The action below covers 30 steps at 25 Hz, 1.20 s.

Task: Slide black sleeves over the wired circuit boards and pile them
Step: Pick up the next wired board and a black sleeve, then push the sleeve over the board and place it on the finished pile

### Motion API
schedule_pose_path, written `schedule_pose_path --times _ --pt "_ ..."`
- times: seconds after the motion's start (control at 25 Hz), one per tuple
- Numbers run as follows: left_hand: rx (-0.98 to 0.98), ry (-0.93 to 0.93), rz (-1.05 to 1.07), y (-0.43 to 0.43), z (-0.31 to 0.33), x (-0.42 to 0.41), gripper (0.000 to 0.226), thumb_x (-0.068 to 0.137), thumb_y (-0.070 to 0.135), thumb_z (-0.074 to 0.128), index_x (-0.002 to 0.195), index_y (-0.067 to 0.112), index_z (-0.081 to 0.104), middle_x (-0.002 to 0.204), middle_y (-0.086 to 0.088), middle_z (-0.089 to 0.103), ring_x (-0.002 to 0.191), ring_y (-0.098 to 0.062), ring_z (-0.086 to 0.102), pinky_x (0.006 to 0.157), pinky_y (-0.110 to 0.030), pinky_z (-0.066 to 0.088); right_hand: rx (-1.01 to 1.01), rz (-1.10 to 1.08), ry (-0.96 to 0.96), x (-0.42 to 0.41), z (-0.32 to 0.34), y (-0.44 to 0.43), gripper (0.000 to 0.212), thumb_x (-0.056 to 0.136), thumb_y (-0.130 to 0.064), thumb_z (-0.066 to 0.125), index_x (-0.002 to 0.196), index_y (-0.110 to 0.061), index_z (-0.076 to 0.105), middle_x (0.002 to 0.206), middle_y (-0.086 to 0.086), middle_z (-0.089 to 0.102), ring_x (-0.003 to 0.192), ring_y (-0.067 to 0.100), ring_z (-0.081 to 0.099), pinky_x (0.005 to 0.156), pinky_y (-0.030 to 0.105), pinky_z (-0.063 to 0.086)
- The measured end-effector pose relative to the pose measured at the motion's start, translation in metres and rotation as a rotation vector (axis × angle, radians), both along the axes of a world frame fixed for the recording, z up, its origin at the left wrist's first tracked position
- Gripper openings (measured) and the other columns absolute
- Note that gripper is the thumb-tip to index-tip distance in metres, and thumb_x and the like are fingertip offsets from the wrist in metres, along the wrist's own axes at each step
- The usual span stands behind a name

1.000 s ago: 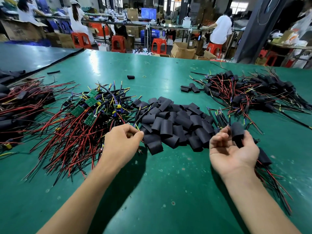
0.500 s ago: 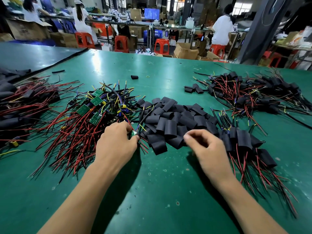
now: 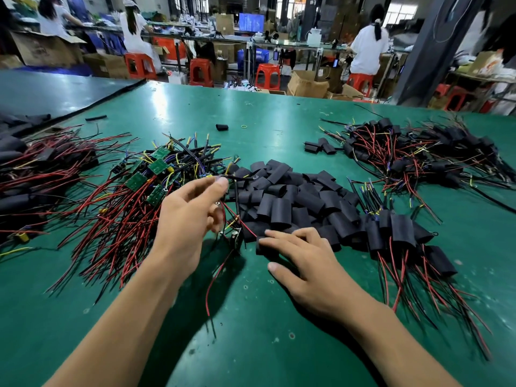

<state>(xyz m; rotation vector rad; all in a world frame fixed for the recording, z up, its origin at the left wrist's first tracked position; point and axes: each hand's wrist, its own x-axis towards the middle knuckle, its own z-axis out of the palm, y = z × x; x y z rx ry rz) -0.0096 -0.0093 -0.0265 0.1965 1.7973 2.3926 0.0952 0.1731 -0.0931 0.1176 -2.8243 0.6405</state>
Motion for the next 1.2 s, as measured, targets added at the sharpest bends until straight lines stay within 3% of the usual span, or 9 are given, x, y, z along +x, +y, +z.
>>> schedule_pose_path --times 0.08,0.2,0.32,0.48,0.56,0.72,0.88,1.04,1.2 --pt "0.178 -0.104 -0.100 -0.001 0.009 0.002 0.027 0.077 0.024 0.072 0.098 0.008 0.071 0.074 0.001 0.057 0.047 -0.007 0.045 0.041 -0.016 0.036 -0.055 -0.032 0.056 0.002 0.002 0.001 0.035 0.093 -0.042 0.059 0.128 -0.037 0.059 0.128 -0.024 0.059 0.115 0.010 0.042 0.101 0.039 0.038" --pt "0.298 -0.162 -0.219 -0.002 0.015 0.005 0.020 0.075 0.029 0.069 0.087 0.015 0.077 0.075 0.003 0.058 0.050 -0.005 0.050 0.044 -0.013 0.041 -0.103 -0.070 0.077 0.003 0.006 0.004 0.030 0.090 -0.040 0.067 0.119 -0.033 0.068 0.116 -0.018 0.065 0.112 0.013 0.049 0.100 0.041 0.042" --pt "0.393 -0.187 -0.297 0.000 0.011 0.005 0.030 0.080 0.024 0.064 0.106 0.010 0.069 0.075 -0.003 0.065 0.061 -0.010 0.064 0.056 -0.017 0.054 -0.080 -0.078 0.033 0.003 0.008 0.003 0.030 0.086 -0.046 0.067 0.114 -0.036 0.068 0.117 -0.021 0.063 0.113 0.010 0.049 0.100 0.036 0.037" --pt "0.341 -0.216 -0.309 0.005 0.000 0.004 0.023 0.085 0.010 0.060 0.108 0.007 0.064 0.083 -0.008 0.071 0.077 -0.024 0.074 0.065 -0.026 0.060 -0.133 -0.103 0.035 0.004 0.010 0.002 0.021 0.087 -0.036 0.070 0.107 -0.031 0.069 0.108 -0.020 0.066 0.109 0.009 0.052 0.098 0.037 0.041" --pt "0.254 -0.230 -0.274 0.007 -0.006 0.003 0.018 0.091 0.002 0.056 0.108 0.004 0.062 0.085 -0.012 0.071 0.081 -0.031 0.074 0.068 -0.030 0.062 -0.192 -0.128 0.056 0.005 0.012 0.002 0.020 0.086 -0.028 0.074 0.105 -0.029 0.070 0.103 -0.019 0.068 0.103 0.008 0.056 0.094 0.029 0.044" --pt "0.208 -0.247 -0.216 0.010 -0.012 0.002 0.013 0.095 -0.003 0.054 0.106 0.001 0.060 0.085 -0.015 0.071 0.082 -0.034 0.074 0.073 -0.035 0.062 -0.537 -0.241 0.135 0.006 0.016 0.007 0.021 0.082 -0.011 0.078 0.097 -0.025 0.073 0.090 -0.016 0.074 0.084 -0.002 0.067 0.078 0.010 0.046" --pt "0.202 -0.260 -0.187 0.008 -0.012 -0.002 0.013 0.097 -0.002 0.051 0.107 0.001 0.058 0.079 -0.013 0.071 0.075 -0.029 0.074 0.066 -0.030 0.062 -0.888 -0.305 0.223 0.002 0.023 0.015 0.023 0.084 -0.002 0.075 0.098 -0.020 0.072 0.093 -0.005 0.076 0.084 0.004 0.070 0.077 0.018 0.053" --pt "0.178 -0.266 -0.162 0.005 -0.011 -0.007 0.016 0.097 -0.001 0.048 0.103 0.004 0.061 0.080 -0.011 0.069 0.070 -0.025 0.073 0.058 -0.026 0.059 -1.260 -0.371 0.300 0.000 0.029 0.026 0.025 0.087 0.000 0.069 0.101 -0.021 0.071 0.087 -0.011 0.075 0.079 0.004 0.067 0.065 0.018 0.054" --pt "0.179 -0.251 -0.150 0.004 -0.012 -0.009 0.017 0.098 -0.001 0.047 0.100 0.006 0.062 0.079 -0.011 0.069 0.069 -0.024 0.073 0.058 -0.026 0.059 -1.390 -0.394 0.333 -0.001 0.031 0.031 0.028 0.087 0.002 0.067 0.100 -0.022 0.072 0.092 -0.011 0.075 0.083 0.004 0.068 0.063 0.019 0.054"
